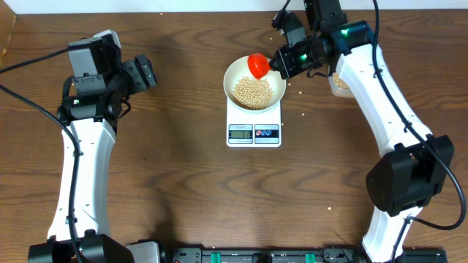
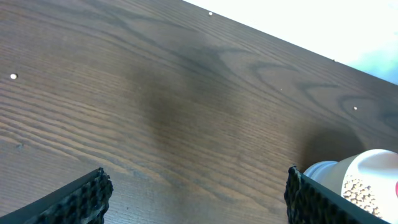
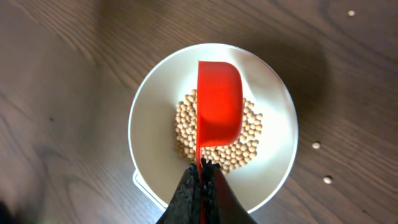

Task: Scoop item into bowl and weigh 50g on scale
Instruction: 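Carry the filled scoop left over the white bowl, then tilt the scoop down to pour beads into the bowl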

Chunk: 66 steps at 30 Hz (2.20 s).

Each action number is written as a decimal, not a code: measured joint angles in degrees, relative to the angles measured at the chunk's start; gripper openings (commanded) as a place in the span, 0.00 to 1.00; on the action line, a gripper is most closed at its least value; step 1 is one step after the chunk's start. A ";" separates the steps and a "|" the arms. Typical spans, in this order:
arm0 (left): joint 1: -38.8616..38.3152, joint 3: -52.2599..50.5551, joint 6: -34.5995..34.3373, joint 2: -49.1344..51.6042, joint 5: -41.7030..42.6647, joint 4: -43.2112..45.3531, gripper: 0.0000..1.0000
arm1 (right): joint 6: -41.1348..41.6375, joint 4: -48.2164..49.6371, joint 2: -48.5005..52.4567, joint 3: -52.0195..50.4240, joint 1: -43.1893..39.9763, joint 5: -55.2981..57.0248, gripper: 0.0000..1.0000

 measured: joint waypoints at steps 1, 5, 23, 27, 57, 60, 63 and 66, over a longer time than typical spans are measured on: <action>0.00 0.00 0.00 0.00 0.00 0.00 0.91 | -0.24 0.00 0.00 0.00 0.33 0.50 0.01; 0.00 0.00 0.00 0.00 0.00 0.02 0.91 | -1.33 -0.28 0.02 0.00 1.97 3.41 0.01; 0.00 0.00 0.00 0.00 0.00 0.02 0.91 | -4.74 -0.87 1.97 0.00 4.61 10.54 0.01; 0.00 0.00 0.00 0.00 0.00 0.00 0.91 | -5.66 -0.81 1.97 -0.02 4.85 11.74 0.01; 0.00 0.00 0.00 0.00 0.00 0.00 0.91 | -7.43 0.02 1.99 -3.52 6.47 13.81 0.01; 0.00 0.00 0.00 0.00 0.00 0.02 0.91 | -7.43 0.02 1.99 -3.58 6.58 13.84 0.01; 0.00 0.00 0.00 0.00 0.00 0.00 0.91 | -7.43 0.04 1.99 -3.61 6.88 13.84 0.01; 0.00 0.00 0.00 0.00 0.00 0.00 0.91 | -7.43 0.04 1.99 -3.61 7.37 13.86 0.01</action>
